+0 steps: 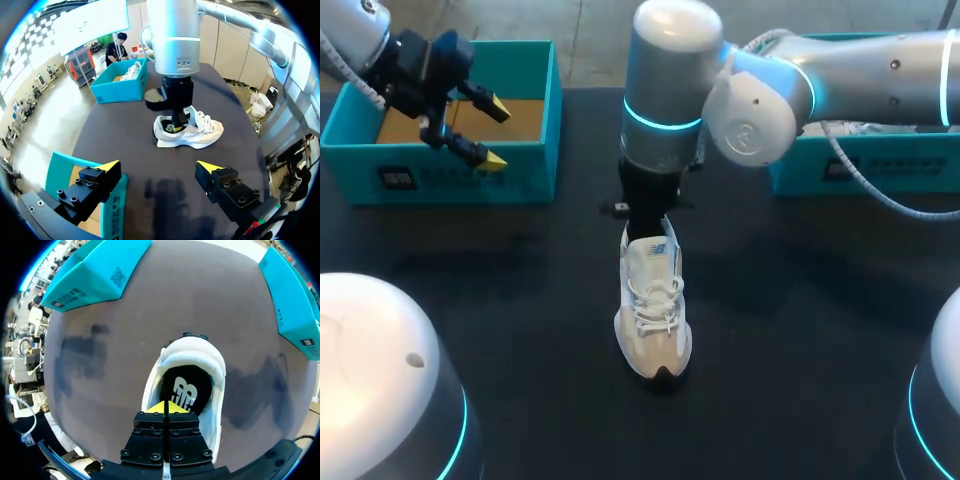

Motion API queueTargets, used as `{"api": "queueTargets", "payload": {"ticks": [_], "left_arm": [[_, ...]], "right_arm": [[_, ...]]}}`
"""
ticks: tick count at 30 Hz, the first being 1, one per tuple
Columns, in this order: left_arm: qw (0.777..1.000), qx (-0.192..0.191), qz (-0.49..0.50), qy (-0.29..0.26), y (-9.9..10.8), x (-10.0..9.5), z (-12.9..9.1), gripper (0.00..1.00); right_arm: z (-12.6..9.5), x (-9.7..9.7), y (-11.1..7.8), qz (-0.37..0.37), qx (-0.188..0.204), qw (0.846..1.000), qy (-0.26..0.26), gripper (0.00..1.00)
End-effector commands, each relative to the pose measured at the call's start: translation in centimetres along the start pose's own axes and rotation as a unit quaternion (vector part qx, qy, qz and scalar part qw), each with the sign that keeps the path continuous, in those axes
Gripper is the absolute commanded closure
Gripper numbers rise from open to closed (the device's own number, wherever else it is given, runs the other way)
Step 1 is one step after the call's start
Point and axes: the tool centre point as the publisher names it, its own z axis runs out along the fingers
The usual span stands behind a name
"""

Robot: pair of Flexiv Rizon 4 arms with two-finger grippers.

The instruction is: Take the shoe out of the shoebox, open the shoe tongue, remove and reinsert the insole, then place the shoe into the shoebox

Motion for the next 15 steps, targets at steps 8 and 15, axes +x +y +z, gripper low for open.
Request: {"api": "queueTargets", "payload": {"ticks": [8, 15], "left_arm": [[1.000, -0.013, 0.001, -0.016, -0.3, 0.7, 0.0, 0.00], [1.000, -0.013, 0.001, -0.016, -0.3, 0.7, 0.0, 0.00]], "right_arm": [[1.0, -0.4, -0.5, 0.013, 0.018, 1.000, -0.014, 1.00], [1.4, -0.7, -0.7, 0.009, 0.011, 0.999, -0.039, 1.00]]}}
